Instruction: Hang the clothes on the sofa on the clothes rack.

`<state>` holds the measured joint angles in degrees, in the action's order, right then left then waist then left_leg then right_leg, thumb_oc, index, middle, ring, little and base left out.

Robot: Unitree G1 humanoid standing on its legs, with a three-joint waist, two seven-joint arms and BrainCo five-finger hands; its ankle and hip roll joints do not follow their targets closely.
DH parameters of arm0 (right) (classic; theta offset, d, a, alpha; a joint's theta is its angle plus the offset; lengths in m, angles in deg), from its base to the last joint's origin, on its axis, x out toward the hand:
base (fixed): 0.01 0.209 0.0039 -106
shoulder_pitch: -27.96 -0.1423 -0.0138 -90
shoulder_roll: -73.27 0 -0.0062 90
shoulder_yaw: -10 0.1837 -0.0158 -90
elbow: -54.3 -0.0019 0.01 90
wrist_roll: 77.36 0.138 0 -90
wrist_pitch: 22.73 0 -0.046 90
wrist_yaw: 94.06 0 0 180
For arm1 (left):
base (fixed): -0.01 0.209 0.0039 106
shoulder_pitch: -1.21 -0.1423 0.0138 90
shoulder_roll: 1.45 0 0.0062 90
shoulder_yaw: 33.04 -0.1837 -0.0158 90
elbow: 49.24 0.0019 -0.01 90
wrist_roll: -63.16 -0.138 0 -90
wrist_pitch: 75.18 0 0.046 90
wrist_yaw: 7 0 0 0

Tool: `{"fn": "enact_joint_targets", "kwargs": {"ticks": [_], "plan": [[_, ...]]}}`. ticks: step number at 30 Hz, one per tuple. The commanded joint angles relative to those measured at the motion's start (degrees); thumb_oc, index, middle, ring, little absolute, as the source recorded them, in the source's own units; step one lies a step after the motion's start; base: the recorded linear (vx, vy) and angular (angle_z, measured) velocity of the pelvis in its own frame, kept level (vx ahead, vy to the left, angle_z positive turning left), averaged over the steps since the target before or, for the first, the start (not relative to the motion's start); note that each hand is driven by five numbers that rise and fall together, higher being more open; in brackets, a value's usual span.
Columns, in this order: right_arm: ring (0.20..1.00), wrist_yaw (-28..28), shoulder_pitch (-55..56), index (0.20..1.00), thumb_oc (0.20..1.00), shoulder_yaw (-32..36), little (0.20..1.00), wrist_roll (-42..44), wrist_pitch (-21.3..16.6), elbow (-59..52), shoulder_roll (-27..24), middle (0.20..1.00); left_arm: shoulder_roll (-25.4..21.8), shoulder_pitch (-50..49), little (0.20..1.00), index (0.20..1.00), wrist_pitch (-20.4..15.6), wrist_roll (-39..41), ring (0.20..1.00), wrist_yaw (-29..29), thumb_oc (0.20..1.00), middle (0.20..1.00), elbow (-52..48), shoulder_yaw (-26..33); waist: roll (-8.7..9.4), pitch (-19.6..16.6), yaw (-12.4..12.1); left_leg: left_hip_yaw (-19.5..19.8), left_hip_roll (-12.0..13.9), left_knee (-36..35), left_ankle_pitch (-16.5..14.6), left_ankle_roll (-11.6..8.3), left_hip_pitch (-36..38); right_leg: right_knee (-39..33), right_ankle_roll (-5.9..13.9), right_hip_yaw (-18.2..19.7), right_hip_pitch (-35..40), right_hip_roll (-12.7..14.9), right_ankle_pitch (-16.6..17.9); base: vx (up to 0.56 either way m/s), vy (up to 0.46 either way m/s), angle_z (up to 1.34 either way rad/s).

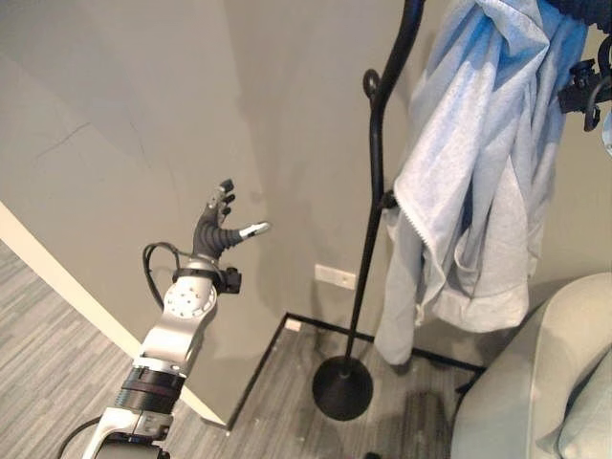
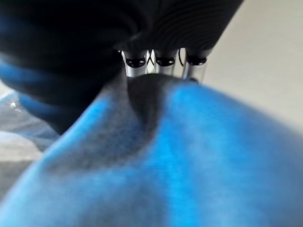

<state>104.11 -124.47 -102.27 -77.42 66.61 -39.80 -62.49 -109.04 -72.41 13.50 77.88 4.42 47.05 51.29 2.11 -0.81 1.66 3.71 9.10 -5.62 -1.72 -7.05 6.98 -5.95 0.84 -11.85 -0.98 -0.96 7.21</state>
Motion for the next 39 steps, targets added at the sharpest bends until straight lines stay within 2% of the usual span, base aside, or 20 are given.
{"fn": "enact_joint_targets", "kwargs": {"ticks": [1,10,15,20,21,23,25,27,29,31,39], "plan": [[0.200,1.90,-3.15,0.200,0.200,4.30,0.200,-0.27,-1.23,1.45,2.10,0.200,-3.12,1.70,1.000,1.000,-4.53,-2.71,1.000,1.75,1.000,1.000,-3.23,2.28,3.41,-3.29,0.30,-4.63,-2.91,0.62,-5.89,3.63,3.34,1.03,4.19,3.18,1.83,4.22,-6.76,0.00,0.000,0.00],[0.200,2.26,3.57,0.200,0.200,12.00,0.200,2.82,-6.56,-6.68,4.21,0.200,-0.77,-3.99,1.000,1.000,-9.13,-4.42,1.000,2.00,1.000,1.000,-12.45,5.41,2.92,-2.80,1.30,-5.80,-3.93,0.62,-6.25,4.46,3.88,1.39,5.00,4.71,1.08,4.95,-5.71,-0.05,0.030,-0.07],[0.200,1.45,6.40,0.200,0.200,14.04,0.200,4.02,-7.77,-9.51,5.58,0.200,0.59,-6.06,1.000,1.000,-10.85,-2.93,1.000,1.35,1.000,1.000,-15.13,5.66,2.84,-2.87,1.40,-6.34,-4.64,0.62,-6.33,4.99,4.23,1.82,5.39,5.33,0.75,5.50,-5.23,-0.06,0.041,-0.12],[0.200,-0.25,4.08,0.200,0.200,10.23,0.200,3.86,-6.85,-9.10,9.36,0.200,3.56,-5.27,1.000,1.000,-12.05,5.71,1.000,-1.16,1.000,1.000,-16.57,3.38,2.47,-2.59,1.27,-6.42,-5.88,0.66,-5.98,5.95,4.15,3.09,5.72,5.55,0.11,6.70,-4.83,-0.09,0.056,-0.08],[0.200,-1.40,3.22,0.200,0.200,8.20,0.200,3.64,-6.15,-9.30,11.73,0.200,4.83,-4.31,1.000,1.000,-12.11,12.12,1.000,-3.82,1.000,1.000,-17.75,0.90,2.37,-2.37,1.14,-6.20,-6.56,0.74,-5.86,6.35,3.98,3.72,5.87,5.49,-0.22,7.24,-4.64,-0.12,0.081,-0.01],[0.200,-1.74,2.46,0.200,0.200,7.02,0.200,3.17,-5.55,-9.03,12.84,0.200,5.48,-4.23,1.000,1.000,-12.09,15.18,1.000,-5.12,1.000,1.000,-18.11,-0.14,2.27,-2.30,1.14,-6.12,-6.84,0.76,-5.81,6.59,3.91,3.89,5.94,5.54,-0.42,7.56,-4.45,-0.09,0.065,0.02],[0.200,-2.97,0.31,0.200,0.200,4.49,0.200,2.13,-4.31,-8.09,15.32,0.200,6.22,-3.95,1.000,1.000,-10.76,22.89,1.000,-9.07,1.000,1.000,-18.77,-3.93,2.07,-2.18,1.09,-6.18,-7.72,0.76,-5.79,7.21,3.97,4.05,6.26,5.58,-0.71,8.33,-3.65,-0.09,0.082,0.07],[0.200,-3.39,-0.88,0.200,0.200,3.13,0.200,1.63,-3.59,-6.82,16.87,0.200,5.76,-4.57,1.000,1.000,-9.69,28.33,1.000,-11.35,1.000,1.000,-19.42,-5.46,1.67,-2.15,1.00,-6.26,-8.03,0.75,-6.19,7.60,4.28,4.01,6.60,5.64,-0.56,8.63,-3.55,-0.06,0.070,0.03],[0.200,-3.53,-1.55,0.200,0.200,2.45,0.200,1.34,-3.28,-5.83,17.26,0.200,5.04,-4.94,1.000,1.000,-9.14,30.07,1.000,-12.38,1.000,1.000,-19.47,-6.36,1.61,-2.07,0.93,-6.33,-8.28,0.77,-6.16,7.78,4.35,4.05,6.73,5.65,-0.61,8.88,-3.28,-0.05,0.059,-0.01],[0.200,-4.01,-2.99,0.200,0.200,0.96,0.200,0.97,-2.77,-3.69,17.44,0.200,1.91,-7.67,1.000,1.000,-7.37,35.05,1.000,-15.04,1.000,1.000,-21.02,-7.80,1.34,-1.84,0.62,-6.56,-8.91,0.84,-6.21,8.23,4.60,4.03,7.08,5.51,-0.63,9.48,-2.57,-0.04,0.061,-0.03],[0.200,-4.06,-4.96,0.200,0.200,-1.28,0.200,3.19,-2.49,4.09,14.57,0.200,-5.91,-15.87,1.000,1.000,-5.63,41.51,1.000,-18.09,1.000,1.000,-24.87,-6.38,1.43,-1.42,-0.56,-6.63,-10.32,0.93,-6.23,9.14,5.11,5.16,8.14,4.68,-0.50,11.61,-1.85,-0.04,0.053,-0.02]]}}
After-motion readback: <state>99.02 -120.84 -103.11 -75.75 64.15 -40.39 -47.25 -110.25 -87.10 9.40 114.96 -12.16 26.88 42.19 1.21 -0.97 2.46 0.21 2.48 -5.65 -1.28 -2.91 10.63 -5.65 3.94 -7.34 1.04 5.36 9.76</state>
